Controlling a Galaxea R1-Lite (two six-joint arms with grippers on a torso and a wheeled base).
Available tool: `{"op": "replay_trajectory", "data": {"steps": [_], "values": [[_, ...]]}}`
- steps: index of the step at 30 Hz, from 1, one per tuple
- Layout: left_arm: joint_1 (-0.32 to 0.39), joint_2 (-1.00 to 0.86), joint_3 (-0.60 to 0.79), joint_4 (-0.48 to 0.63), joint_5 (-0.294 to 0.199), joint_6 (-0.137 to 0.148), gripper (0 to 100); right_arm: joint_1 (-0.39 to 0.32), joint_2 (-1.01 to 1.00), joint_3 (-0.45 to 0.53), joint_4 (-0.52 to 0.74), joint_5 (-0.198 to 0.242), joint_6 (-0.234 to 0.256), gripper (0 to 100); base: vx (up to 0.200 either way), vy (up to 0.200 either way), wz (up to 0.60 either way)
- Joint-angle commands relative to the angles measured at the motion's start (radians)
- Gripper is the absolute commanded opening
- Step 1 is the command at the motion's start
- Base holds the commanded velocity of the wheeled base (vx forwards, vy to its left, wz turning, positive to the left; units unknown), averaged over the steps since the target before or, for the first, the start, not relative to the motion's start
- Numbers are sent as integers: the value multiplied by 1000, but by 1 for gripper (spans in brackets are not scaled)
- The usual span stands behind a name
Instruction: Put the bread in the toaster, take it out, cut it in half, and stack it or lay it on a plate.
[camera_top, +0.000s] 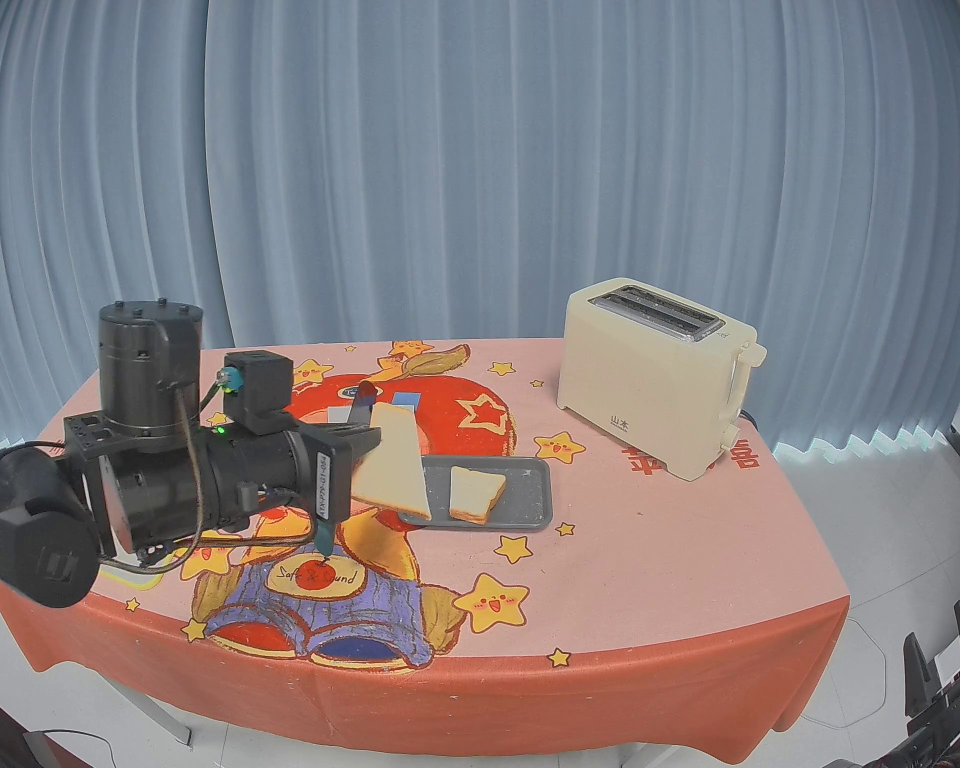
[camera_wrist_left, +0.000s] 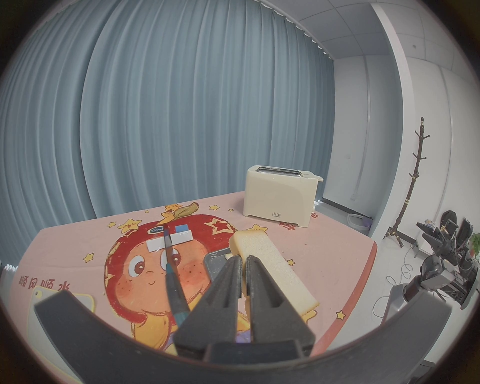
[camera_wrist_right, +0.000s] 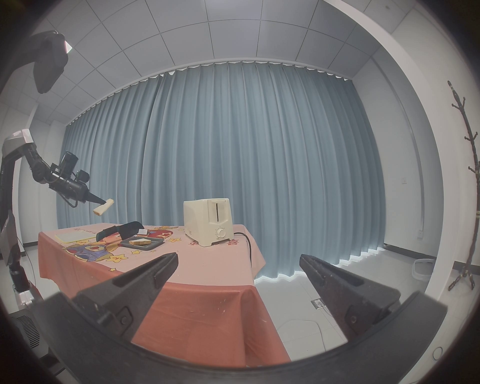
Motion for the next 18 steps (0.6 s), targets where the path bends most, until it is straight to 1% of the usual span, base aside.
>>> {"op": "replay_trajectory", "data": {"steps": [1, 6, 15, 18], "values": [[-1, 110, -62, -1, -28, -3, 0, 0, -16, 18, 0, 0, 0, 100, 0, 0, 0], [-1, 199, -130, -1, -30, -12, 0, 0, -16, 18, 0, 0, 0, 100, 0, 0, 0], [-1, 307, -222, -1, -36, -12, 0, 0, -16, 18, 0, 0, 0, 100, 0, 0, 0], [0, 334, -232, -4, -58, -14, 0, 0, -16, 18, 0, 0, 0, 100, 0, 0, 0]]}}
